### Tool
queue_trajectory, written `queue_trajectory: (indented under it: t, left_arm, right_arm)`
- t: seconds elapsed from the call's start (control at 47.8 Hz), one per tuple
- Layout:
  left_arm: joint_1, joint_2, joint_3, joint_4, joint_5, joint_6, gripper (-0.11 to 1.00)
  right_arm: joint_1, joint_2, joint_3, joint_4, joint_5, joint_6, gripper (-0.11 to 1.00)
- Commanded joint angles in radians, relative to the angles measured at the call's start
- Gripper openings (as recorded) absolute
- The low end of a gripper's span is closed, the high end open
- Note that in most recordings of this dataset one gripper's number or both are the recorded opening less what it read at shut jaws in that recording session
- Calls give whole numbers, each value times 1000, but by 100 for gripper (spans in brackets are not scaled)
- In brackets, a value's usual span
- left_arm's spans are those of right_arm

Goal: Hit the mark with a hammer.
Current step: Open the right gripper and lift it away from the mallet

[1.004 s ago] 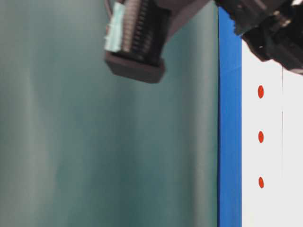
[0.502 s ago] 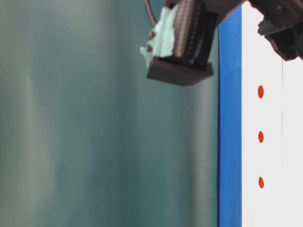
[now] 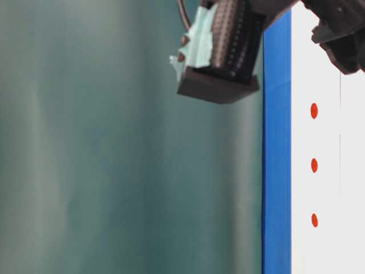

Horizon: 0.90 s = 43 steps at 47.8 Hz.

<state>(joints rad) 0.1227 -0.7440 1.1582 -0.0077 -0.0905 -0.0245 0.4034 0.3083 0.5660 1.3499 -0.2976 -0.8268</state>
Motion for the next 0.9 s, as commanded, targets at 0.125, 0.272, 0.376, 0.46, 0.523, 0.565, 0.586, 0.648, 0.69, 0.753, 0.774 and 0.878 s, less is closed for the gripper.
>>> queue_trajectory:
  t: [0.125,0.272,0.376,0.46,0.523,0.565,0.586,0.648,0.69,0.753,0.774,0.878]
  left_arm:
    - [3,2,-9,-3,-9,-2,83]
    - [3,2,-9,-3,-9,-2,83]
    - [3,2,-9,-3,-9,-2,83]
    - [3,2,-9,-3,-9,-3,83]
    - [3,2,-9,-3,-8,-3,83]
    - [3,2,-9,-3,-5,-3,83]
    - [3,2,-9,-3,-3,-3,83]
    - [3,2,-9,-3,-3,-5,83]
    - [3,2,-9,-3,0,-8,83]
    - [3,2,-9,-3,3,-15,83]
    - [3,2,-9,-3,5,-18,83]
    - [3,2,-9,-3,12,-29,83]
  right_arm:
    - [-3,-9,-15,-2,-2,-2,28]
    - [-3,-12,-21,-2,-15,-5,71]
    - [-3,-34,-18,-2,-15,-11,90]
    - [-3,-69,-11,-2,-12,-15,84]
    - [-3,-110,-3,-2,-11,-26,84]
    - [-3,-137,3,-3,-9,-32,85]
    - [-3,-149,6,-3,-9,-37,85]
    - [-3,-195,17,-2,-9,-57,85]
    - [-3,-222,23,-3,-9,-69,85]
    - [-3,-267,32,-2,-8,-92,84]
    - [-3,-281,34,-2,-8,-98,84]
    - [-3,-351,54,-2,-6,-127,84]
